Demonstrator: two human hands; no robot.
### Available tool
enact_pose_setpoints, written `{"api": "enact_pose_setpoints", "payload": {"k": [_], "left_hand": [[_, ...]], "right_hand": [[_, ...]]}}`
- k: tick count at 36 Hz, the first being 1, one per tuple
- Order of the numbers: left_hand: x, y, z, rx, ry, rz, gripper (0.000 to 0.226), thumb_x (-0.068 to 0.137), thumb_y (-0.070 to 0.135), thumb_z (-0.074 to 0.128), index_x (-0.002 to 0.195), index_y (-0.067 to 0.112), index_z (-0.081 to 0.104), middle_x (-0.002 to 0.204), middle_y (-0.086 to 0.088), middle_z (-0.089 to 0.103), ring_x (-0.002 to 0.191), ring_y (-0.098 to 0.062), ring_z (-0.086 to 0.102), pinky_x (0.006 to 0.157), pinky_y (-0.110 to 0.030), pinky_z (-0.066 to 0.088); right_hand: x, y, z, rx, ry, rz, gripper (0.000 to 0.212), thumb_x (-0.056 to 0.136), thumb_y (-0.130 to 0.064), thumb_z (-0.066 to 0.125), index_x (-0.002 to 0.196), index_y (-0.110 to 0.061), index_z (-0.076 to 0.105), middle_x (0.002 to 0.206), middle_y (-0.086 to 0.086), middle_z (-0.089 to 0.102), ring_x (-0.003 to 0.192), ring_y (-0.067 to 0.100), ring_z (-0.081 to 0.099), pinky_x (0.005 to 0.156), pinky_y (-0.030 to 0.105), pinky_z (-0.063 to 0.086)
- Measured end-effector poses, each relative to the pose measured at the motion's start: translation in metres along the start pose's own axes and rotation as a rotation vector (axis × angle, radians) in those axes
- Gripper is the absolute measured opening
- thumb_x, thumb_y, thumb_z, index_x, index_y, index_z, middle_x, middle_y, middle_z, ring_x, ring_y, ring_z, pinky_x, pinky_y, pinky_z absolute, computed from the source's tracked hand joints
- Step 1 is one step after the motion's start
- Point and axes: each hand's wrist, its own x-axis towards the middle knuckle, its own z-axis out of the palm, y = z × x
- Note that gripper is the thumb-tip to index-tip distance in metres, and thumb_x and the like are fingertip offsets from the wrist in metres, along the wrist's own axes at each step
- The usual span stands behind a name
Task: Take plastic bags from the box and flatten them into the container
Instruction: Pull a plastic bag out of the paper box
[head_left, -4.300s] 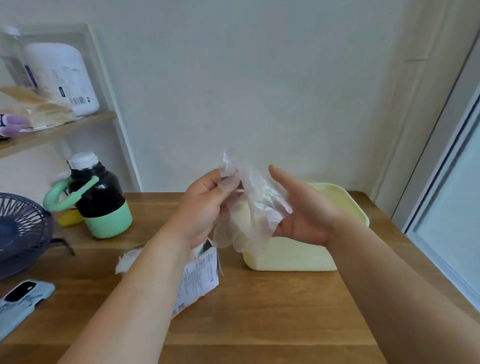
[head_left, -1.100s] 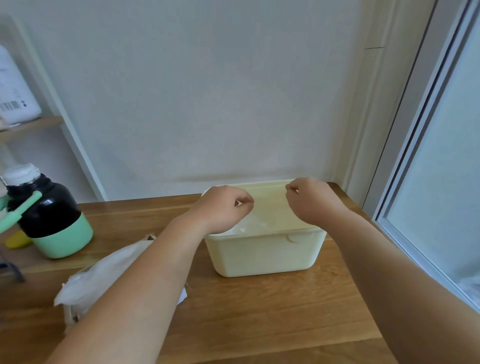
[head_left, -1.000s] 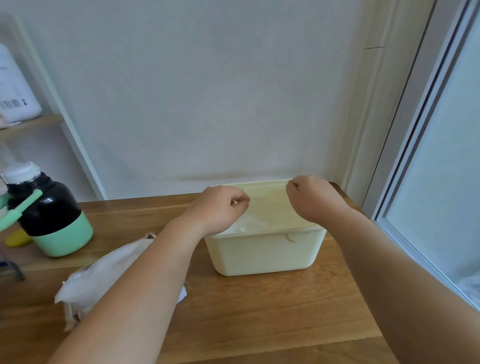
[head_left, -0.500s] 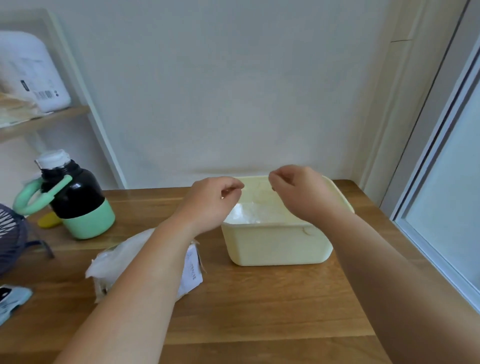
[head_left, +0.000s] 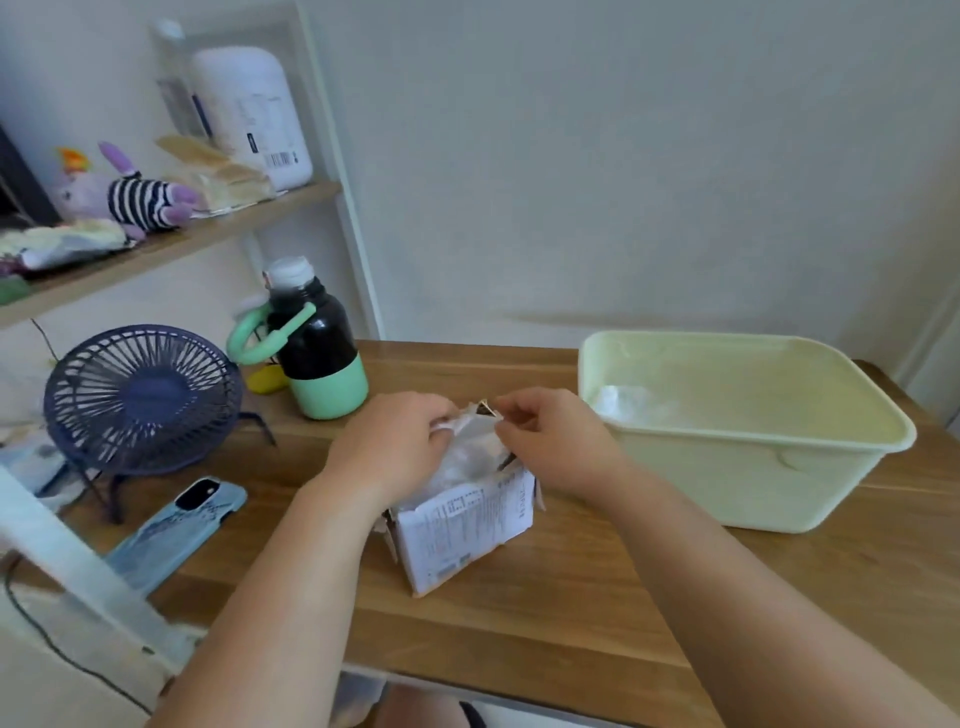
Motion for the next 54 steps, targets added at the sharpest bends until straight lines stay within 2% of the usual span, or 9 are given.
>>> {"api": "enact_pose_setpoints", "payload": {"k": [9,13,19,30,36,41,47,50,54], "left_hand": [[0.009,-0.007,0.002,-0.386,0.119,0.037,0.021,0.087,0.019,0.068,0.084,0.040,0.068,0.077,0.025,0.064,0.075,0.014,0.059,0.062,-0.003,0.040],[0.012,-0.004,0.007,-0.567,0.180,0.097,0.026,0.082,0.017,0.075,0.078,0.042,0.067,0.081,0.022,0.069,0.081,0.011,0.062,0.076,-0.011,0.049],[0.012,-0.002,0.012,-0.651,0.224,0.173,0.027,0.082,0.015,0.075,0.082,0.042,0.069,0.085,0.027,0.070,0.087,0.009,0.063,0.083,-0.014,0.049],[0.007,-0.006,0.018,-0.651,0.062,0.044,0.080,0.074,0.035,0.081,0.139,0.037,0.035,0.125,0.020,0.044,0.112,-0.002,0.045,0.087,-0.022,0.035],[0.008,-0.006,0.017,-0.621,-0.019,-0.015,0.093,0.062,0.067,0.070,0.141,0.033,0.034,0.133,0.016,0.048,0.120,-0.007,0.048,0.099,-0.033,0.041],[0.006,0.014,0.004,-0.623,0.105,0.126,0.060,0.064,0.072,0.062,0.116,0.046,0.050,0.128,0.021,0.051,0.119,0.002,0.047,0.101,-0.030,0.042],[0.014,0.057,-0.005,-0.911,0.045,0.199,0.052,0.072,0.061,0.068,0.116,0.033,0.061,0.112,0.021,0.065,0.105,0.009,0.058,0.085,-0.010,0.047],[0.013,0.076,-0.002,-1.205,0.003,0.163,0.011,0.089,0.019,0.066,0.100,0.017,0.069,0.091,0.003,0.071,0.082,-0.006,0.066,0.071,-0.019,0.054],[0.020,0.090,0.005,-1.468,-0.060,0.186,0.010,0.081,0.016,0.062,0.088,0.017,0.068,0.083,-0.003,0.070,0.075,-0.017,0.064,0.074,-0.033,0.050]], "right_hand": [[0.007,0.003,-0.002,0.030,-0.076,0.015,0.048,0.083,-0.005,0.062,0.129,-0.017,0.056,0.079,-0.011,0.055,0.074,0.007,0.053,0.066,0.018,0.044],[0.010,0.006,0.000,0.089,-0.087,0.010,0.036,0.089,-0.020,0.061,0.125,-0.021,0.061,0.067,-0.014,0.049,0.056,0.001,0.045,0.054,0.013,0.036],[0.011,0.004,0.001,0.092,-0.082,-0.006,0.014,0.096,-0.026,0.052,0.094,-0.024,0.067,0.041,-0.029,0.046,0.043,-0.010,0.044,0.043,0.006,0.030],[0.015,-0.003,-0.001,0.659,-0.099,0.229,0.023,0.097,-0.019,0.052,0.075,-0.015,0.057,0.069,0.004,0.053,0.057,0.017,0.047,0.049,0.025,0.035],[0.023,-0.011,-0.024,0.829,0.405,0.201,0.019,0.092,-0.015,0.049,0.074,-0.015,0.053,0.076,0.007,0.051,0.073,0.020,0.047,0.066,0.036,0.039],[0.014,-0.016,-0.054,0.695,0.618,0.076,0.021,0.094,-0.028,0.052,0.077,-0.014,0.051,0.076,0.004,0.049,0.070,0.018,0.046,0.066,0.033,0.039],[-0.007,-0.020,-0.069,0.578,0.403,-0.065,0.027,0.091,-0.028,0.059,0.072,-0.011,0.053,0.070,0.006,0.045,0.067,0.018,0.043,0.065,0.035,0.037],[-0.019,-0.018,-0.079,0.628,0.222,-0.098,0.043,0.083,-0.046,0.063,0.075,-0.004,0.056,0.073,0.010,0.049,0.071,0.021,0.047,0.070,0.036,0.038],[-0.029,-0.004,-0.100,0.845,0.114,0.128,0.043,0.094,-0.052,0.042,0.112,-0.019,0.061,0.096,-0.008,0.066,0.082,-0.001,0.065,0.074,0.019,0.048]]}}
